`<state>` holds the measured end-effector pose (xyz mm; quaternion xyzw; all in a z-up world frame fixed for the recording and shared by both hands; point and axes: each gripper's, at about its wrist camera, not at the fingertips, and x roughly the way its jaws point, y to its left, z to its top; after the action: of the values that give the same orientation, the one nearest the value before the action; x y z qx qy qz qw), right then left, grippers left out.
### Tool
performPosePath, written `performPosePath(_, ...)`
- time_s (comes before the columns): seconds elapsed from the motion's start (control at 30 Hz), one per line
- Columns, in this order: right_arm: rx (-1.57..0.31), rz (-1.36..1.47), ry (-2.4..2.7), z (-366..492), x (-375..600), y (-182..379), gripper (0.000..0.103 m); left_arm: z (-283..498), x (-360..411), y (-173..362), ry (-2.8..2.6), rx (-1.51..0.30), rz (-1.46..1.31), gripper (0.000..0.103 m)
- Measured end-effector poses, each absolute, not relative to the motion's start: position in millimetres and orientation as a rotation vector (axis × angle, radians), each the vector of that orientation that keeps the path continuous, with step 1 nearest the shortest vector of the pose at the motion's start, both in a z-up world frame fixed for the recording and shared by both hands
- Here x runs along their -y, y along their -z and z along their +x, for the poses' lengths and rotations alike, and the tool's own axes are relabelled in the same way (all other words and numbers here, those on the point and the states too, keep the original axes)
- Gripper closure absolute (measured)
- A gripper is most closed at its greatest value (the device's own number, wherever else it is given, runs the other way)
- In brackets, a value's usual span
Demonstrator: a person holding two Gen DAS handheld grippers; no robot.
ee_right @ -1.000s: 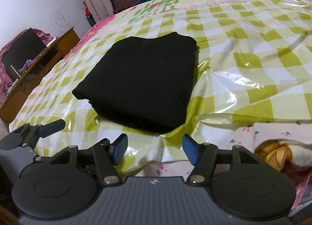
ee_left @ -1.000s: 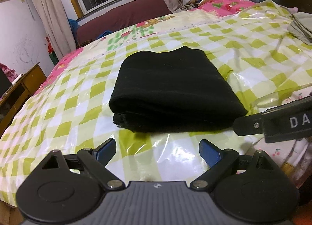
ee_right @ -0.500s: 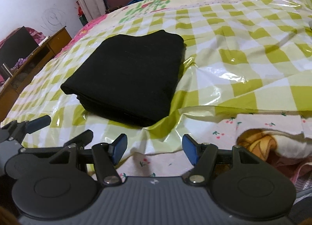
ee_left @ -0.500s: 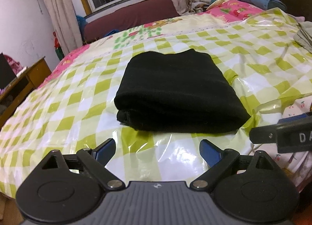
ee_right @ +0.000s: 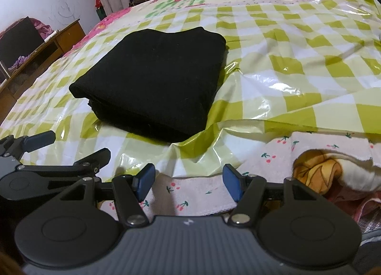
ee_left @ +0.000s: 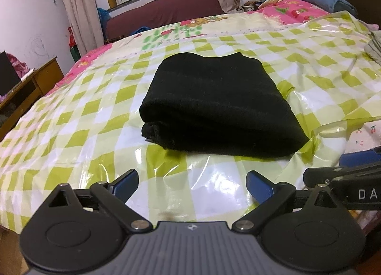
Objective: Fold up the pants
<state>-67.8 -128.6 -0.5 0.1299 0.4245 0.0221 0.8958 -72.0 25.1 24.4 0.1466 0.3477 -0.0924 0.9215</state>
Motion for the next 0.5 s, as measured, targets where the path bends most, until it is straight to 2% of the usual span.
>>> performPosePath(0.5, -0.881, 0.257, -0.042, -67.5, 127.8, 1.0, 0.039, -72.3, -26.2, -21.7, 0.188, -0.722, 0.288, 0.0)
